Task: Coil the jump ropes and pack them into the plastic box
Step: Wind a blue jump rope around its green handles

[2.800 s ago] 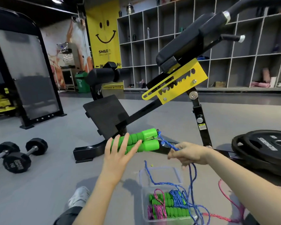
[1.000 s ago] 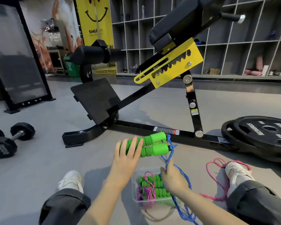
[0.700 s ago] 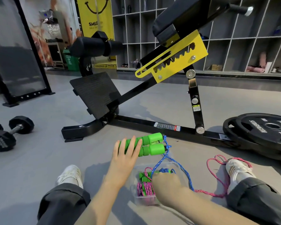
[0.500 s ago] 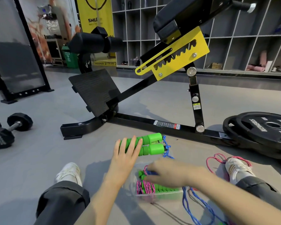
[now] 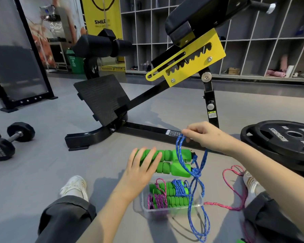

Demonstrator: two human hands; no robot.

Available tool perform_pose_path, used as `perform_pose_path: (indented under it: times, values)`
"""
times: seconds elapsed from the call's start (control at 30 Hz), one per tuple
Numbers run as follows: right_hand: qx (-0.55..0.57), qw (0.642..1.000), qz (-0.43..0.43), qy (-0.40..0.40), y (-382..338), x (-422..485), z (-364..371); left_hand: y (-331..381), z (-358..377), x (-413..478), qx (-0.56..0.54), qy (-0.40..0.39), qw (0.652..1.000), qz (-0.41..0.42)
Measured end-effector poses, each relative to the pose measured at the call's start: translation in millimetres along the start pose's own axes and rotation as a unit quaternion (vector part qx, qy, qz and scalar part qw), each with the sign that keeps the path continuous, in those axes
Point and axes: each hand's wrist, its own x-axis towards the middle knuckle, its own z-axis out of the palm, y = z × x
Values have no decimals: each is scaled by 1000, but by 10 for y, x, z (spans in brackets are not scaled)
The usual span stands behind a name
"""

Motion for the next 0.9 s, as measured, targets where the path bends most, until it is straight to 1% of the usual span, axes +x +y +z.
perform_pose_path:
  times: [0.07,0.13,0.2,0.3,0.37,0.43,0.57,0.63,0.73,0.9]
  values:
    - [42,998,40,30,141,2,9,13,-43,44,-13,13,1000,-4]
    - [138,984,96,51,274,-6,53,24,-81,86,-20,21,1000,-10]
    - [239,959,139,60,407,-18,152,38,-99,123,-19,28,999,-21]
    - [367,909,181,80,530,-63,402,62,-109,183,-16,30,998,-49]
    - [414,879,209,111,546,-108,587,70,-104,206,-11,28,997,-75]
    - [427,868,234,101,512,-163,777,63,-75,176,-9,22,996,-86]
    - [417,874,234,81,351,-254,1037,48,-42,124,0,6,996,-93]
    - [409,881,222,86,266,-314,1090,51,-47,145,4,1,995,-102]
    - [381,899,196,91,208,-441,1157,66,-47,177,18,-1,994,-105]
    - [296,931,201,76,232,-565,1092,70,7,129,34,-5,994,-106]
